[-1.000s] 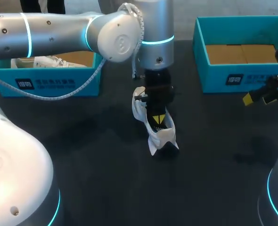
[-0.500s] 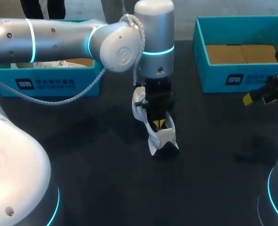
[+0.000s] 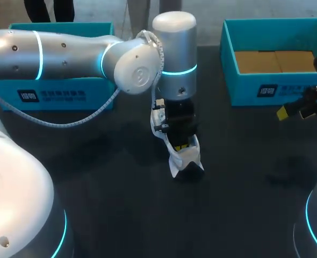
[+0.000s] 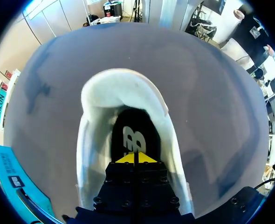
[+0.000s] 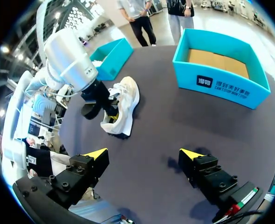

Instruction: Take the shoe out of the shoebox, open the shoe tongue, remove and reinsert the insole, then place the shoe into the shoebox

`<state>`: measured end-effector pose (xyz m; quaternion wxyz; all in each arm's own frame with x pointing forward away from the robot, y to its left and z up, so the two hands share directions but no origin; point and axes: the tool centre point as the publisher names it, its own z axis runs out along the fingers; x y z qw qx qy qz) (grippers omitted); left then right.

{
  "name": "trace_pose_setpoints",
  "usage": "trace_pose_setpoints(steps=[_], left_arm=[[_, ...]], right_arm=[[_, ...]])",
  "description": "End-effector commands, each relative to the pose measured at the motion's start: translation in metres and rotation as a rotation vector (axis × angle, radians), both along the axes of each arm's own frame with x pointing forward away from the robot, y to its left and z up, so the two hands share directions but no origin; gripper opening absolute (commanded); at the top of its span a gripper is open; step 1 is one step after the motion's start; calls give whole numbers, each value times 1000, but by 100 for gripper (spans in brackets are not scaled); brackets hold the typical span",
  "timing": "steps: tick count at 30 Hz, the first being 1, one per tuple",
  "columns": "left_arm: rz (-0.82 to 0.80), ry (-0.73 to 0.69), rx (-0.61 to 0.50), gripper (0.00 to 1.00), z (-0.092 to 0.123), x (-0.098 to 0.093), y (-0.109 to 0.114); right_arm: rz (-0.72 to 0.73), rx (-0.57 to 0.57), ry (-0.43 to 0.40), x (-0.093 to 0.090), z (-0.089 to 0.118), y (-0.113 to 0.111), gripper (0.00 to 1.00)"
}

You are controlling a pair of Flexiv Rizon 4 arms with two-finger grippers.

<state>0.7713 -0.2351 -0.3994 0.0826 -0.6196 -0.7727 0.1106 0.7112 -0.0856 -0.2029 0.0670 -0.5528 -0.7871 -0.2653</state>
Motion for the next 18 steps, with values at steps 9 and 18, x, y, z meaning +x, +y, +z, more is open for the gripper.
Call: trace_pose_setpoints(steps=[9,18], left_arm=[[-45,-1,-9,0,22,-13,0],[-57,15,7,0,-2,-19,-8]], right_arm=[[-1,-1,0,0,0,0,100],[-1,-1,0,0,0,0,100]])
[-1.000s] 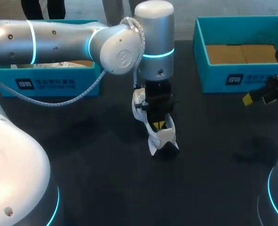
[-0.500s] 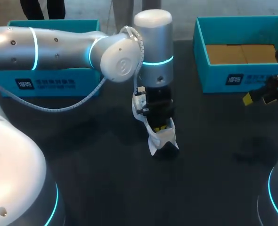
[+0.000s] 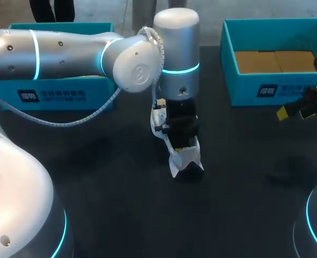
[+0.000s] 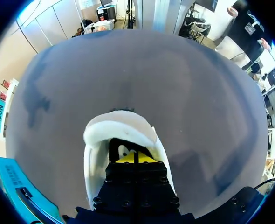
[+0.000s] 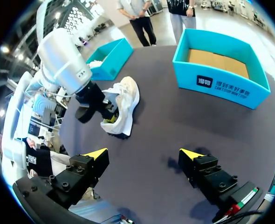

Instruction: Take the shoe out of the shoebox, open the shoe tongue, remove and reinsert the insole, then place the shoe into the shoebox

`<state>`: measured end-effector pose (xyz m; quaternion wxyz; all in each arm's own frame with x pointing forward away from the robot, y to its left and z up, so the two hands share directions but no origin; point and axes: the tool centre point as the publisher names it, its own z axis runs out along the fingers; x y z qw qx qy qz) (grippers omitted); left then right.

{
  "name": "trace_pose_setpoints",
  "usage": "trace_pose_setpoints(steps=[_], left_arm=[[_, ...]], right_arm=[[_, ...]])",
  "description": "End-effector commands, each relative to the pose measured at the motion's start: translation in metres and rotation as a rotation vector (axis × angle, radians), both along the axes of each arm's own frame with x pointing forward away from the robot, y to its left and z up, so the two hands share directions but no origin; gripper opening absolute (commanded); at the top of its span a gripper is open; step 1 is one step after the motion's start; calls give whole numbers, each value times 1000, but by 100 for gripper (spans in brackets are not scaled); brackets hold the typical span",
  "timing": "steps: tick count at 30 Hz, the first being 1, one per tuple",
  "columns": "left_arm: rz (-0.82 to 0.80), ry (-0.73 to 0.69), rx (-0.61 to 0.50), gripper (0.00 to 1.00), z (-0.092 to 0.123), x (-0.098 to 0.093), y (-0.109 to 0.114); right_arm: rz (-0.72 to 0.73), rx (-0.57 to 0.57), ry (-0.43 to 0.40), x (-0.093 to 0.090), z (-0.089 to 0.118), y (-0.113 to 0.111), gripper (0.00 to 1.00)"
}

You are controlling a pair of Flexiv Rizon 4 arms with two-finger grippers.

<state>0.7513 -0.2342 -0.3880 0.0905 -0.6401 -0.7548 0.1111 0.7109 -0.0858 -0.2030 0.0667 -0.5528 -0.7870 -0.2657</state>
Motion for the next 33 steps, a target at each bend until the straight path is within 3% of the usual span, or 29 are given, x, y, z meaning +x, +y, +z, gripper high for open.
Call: trace_pose_setpoints(steps=[1,7,17,28,33], left_arm=[[-3,-1,9,0,-16,1,-9],[-1,-5,8,0,-21,1,-12],[-8,-33,-53,0,7,2,-11],[-21,-21,-58,0,-20,-9,-21],[-20,-39,-42,0,-18,-7,-20]], right_arm=[[-1,-1,1,0,0,0,100],[-1,-1,1,0,0,0,100],[-1,-1,1,0,0,0,100],[-1,-1,1,0,0,0,100],[-1,-1,1,0,0,0,100]])
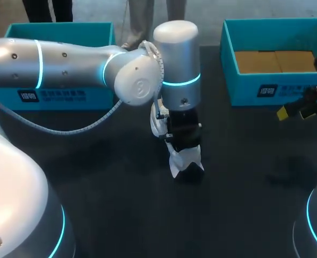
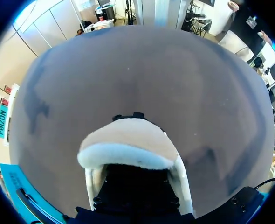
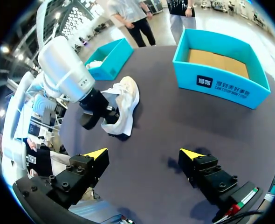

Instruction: Take the shoe out of the shoebox, open the shoe tongue, remove and reinsert the insole, then place the shoe into the shoebox

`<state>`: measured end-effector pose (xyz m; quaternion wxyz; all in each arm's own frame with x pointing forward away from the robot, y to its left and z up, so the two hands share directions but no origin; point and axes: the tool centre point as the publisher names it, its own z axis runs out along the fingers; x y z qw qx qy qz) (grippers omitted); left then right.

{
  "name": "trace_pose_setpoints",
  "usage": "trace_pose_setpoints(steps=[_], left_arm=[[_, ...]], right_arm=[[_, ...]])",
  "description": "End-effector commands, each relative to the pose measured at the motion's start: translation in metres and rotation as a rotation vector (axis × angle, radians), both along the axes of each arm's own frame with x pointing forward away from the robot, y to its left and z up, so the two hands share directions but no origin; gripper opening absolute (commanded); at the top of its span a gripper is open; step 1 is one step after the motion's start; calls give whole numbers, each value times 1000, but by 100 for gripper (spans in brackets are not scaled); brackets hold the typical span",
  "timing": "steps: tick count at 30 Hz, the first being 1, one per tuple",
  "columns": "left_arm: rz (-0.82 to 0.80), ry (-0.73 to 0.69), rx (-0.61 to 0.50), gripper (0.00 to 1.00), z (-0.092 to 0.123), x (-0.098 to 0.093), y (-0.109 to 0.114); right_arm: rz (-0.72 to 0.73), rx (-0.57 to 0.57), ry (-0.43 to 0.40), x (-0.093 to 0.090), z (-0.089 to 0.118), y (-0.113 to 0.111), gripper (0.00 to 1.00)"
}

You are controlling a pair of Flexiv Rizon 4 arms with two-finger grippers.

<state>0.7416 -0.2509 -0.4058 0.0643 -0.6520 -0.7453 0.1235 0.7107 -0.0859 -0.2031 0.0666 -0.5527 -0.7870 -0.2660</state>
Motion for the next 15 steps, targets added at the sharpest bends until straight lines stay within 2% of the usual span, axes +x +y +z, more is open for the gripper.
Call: trace_pose_setpoints(steps=[1,15], left_arm=[[2,-29,20,0,1,4,-2],[-27,-286,118,0,35,45,15]], right_arm=[[-1,-2,1,0,0,0,100],[-1,-2,1,0,0,0,100]])
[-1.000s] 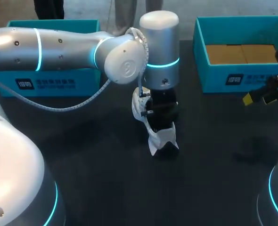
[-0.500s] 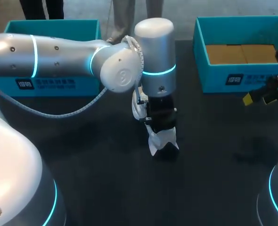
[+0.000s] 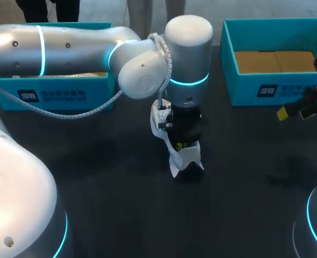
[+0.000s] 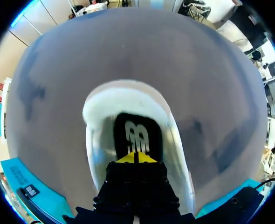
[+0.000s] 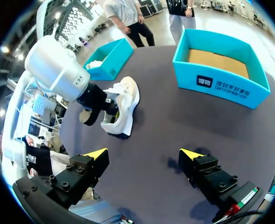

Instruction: Take the shoe out of the shoebox, open the shoe tongue, remove and reinsert the insole, then place the shoe into the shoebox

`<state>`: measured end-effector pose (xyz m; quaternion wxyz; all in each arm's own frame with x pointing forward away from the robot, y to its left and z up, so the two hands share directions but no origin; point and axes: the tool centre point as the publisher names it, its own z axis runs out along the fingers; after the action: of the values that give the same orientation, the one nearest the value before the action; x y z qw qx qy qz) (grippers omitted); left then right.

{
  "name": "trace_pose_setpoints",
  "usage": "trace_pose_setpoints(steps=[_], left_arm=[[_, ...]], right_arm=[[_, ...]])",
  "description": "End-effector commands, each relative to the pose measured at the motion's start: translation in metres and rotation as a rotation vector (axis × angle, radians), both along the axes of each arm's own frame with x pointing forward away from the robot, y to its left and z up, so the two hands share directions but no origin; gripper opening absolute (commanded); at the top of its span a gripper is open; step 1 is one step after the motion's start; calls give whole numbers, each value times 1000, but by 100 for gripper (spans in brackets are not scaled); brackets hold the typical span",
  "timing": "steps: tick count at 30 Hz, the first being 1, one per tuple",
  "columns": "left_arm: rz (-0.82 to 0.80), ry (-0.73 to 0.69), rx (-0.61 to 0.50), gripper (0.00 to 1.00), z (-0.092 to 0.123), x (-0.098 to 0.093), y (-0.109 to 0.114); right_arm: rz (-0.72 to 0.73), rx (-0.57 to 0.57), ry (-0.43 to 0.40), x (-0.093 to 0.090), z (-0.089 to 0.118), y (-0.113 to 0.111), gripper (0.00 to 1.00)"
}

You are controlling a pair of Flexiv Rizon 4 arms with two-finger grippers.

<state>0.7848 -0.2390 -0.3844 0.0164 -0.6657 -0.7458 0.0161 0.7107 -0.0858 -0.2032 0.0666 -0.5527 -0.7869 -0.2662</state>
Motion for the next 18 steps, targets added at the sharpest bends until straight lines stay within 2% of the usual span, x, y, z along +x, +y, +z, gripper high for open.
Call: trace_pose_setpoints(steps=[1,6,13,18], left_arm=[[-9,-90,29,0,16,4,3],[-15,-157,58,0,25,10,2],[72,-269,122,0,30,16,5],[112,-318,105,0,33,27,4]], right_arm=[[-1,-2,2,0,0,0,100],[-1,-2,2,0,0,0,100],[-1,-2,2,0,0,0,100],[-1,-2,2,0,0,0,100]])
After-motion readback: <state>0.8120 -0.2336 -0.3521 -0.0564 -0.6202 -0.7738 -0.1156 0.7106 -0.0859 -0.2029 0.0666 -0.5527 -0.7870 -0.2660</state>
